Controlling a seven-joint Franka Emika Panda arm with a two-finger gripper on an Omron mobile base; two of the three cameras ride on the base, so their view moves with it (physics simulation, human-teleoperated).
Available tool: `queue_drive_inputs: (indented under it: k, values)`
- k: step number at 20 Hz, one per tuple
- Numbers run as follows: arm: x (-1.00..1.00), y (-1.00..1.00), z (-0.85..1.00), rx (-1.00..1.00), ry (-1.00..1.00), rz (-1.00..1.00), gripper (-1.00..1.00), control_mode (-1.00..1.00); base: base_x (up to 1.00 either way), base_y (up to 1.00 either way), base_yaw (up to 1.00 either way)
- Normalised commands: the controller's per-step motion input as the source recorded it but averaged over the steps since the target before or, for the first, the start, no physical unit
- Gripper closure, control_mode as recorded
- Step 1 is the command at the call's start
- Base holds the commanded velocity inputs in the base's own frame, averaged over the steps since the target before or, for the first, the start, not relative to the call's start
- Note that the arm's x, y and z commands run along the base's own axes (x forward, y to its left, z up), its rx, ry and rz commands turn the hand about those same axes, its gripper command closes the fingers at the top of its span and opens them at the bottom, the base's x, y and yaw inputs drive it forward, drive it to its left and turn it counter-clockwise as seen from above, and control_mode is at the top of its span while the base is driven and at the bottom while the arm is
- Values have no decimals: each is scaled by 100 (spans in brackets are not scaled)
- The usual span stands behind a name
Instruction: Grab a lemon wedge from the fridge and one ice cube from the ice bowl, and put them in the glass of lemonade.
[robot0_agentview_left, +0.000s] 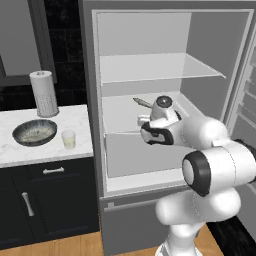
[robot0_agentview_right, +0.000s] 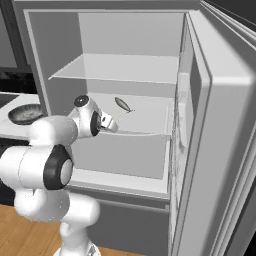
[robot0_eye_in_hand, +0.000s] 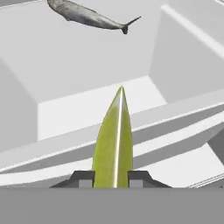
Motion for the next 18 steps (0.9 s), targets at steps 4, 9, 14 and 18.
queue_drive_inputs:
  k: [4, 9, 14, 18]
  values:
    - [-100, -1, 90, 24, 8, 0, 100, -100, 0, 0, 0]
    - [-100, -1, 81, 19, 11, 0, 100, -100, 0, 0, 0]
    - [-100, 0, 10, -6, 10, 4, 100, -100, 0, 0, 0]
    - [-98, 0, -1, -15, 1, 6, 100, -100, 0, 0, 0]
